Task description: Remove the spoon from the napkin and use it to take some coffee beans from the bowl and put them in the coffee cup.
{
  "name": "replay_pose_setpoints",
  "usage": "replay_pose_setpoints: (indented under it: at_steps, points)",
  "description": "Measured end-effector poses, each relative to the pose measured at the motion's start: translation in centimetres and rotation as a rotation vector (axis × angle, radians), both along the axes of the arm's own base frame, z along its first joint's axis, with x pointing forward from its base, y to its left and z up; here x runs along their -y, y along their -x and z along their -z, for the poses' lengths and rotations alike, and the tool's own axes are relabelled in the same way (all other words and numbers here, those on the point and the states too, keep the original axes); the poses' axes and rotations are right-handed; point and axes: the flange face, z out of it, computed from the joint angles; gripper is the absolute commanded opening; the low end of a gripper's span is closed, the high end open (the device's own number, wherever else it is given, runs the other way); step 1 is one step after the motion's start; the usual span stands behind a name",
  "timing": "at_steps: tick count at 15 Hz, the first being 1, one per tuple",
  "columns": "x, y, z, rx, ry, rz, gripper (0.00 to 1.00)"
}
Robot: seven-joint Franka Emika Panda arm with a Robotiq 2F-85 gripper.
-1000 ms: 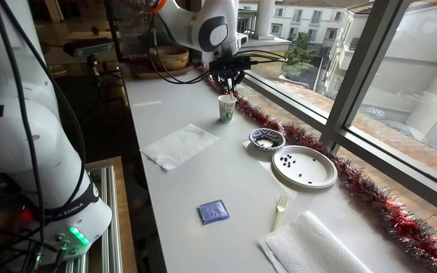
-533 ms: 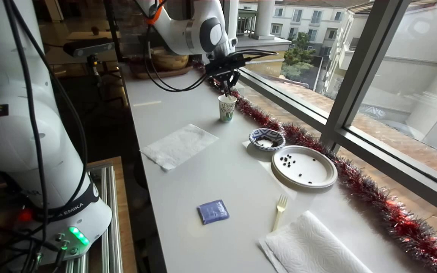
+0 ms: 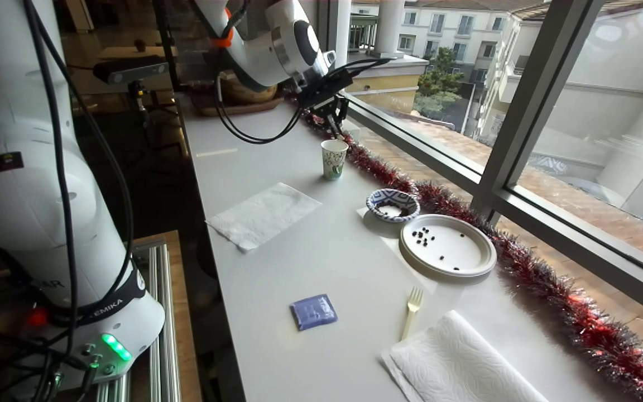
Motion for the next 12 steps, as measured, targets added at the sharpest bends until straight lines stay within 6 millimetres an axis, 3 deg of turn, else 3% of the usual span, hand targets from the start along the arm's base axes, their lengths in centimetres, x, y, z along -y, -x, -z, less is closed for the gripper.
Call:
replay_pose_setpoints:
  at_steps: [12]
  points:
    - [-3.9,0.4,2.3,0.148,0.255,-0.044,0.04]
